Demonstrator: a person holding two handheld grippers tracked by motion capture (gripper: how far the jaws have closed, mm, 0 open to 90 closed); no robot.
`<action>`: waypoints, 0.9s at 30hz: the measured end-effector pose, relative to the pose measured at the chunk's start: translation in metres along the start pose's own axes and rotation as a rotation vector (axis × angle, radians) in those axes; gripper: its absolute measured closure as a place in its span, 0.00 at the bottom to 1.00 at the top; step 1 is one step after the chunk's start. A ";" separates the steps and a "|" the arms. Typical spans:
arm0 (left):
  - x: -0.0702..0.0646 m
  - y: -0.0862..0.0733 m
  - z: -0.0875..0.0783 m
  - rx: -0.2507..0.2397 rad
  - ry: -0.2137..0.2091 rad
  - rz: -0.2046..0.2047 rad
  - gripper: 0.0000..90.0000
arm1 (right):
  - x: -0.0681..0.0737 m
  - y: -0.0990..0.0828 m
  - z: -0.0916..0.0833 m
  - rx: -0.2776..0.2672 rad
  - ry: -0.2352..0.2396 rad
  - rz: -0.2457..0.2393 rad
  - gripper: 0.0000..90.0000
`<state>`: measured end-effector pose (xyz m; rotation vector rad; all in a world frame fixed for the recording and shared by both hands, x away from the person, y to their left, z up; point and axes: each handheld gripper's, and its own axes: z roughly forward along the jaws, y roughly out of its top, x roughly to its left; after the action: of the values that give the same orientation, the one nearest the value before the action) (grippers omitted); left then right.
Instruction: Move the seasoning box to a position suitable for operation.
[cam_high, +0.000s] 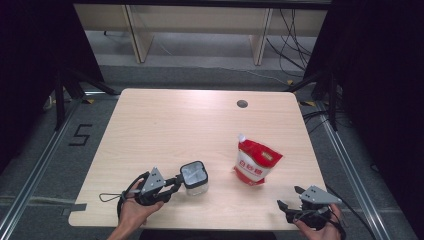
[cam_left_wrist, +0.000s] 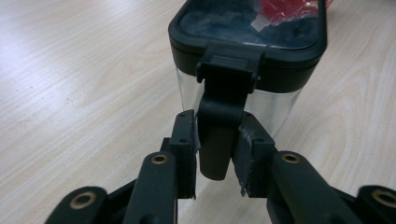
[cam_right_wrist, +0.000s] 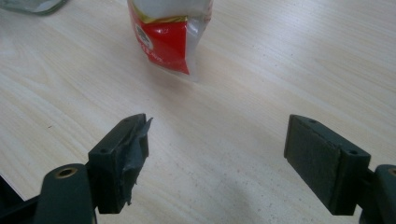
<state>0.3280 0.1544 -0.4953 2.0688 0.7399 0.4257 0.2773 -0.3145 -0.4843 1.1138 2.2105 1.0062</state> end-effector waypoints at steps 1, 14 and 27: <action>0.001 0.000 0.001 0.004 -0.008 0.014 0.78 | 0.000 0.000 0.000 -0.001 0.003 0.001 0.25; 0.014 0.002 0.012 -0.026 -0.019 0.008 0.82 | 0.001 0.000 0.001 0.010 0.016 0.018 0.26; 0.007 0.006 0.019 -0.047 -0.082 0.052 0.82 | 0.001 0.000 0.001 -0.018 0.032 0.003 0.27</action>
<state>0.3455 0.1447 -0.5009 2.0521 0.6232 0.3808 0.2774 -0.3133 -0.4847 1.1010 2.2208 1.0504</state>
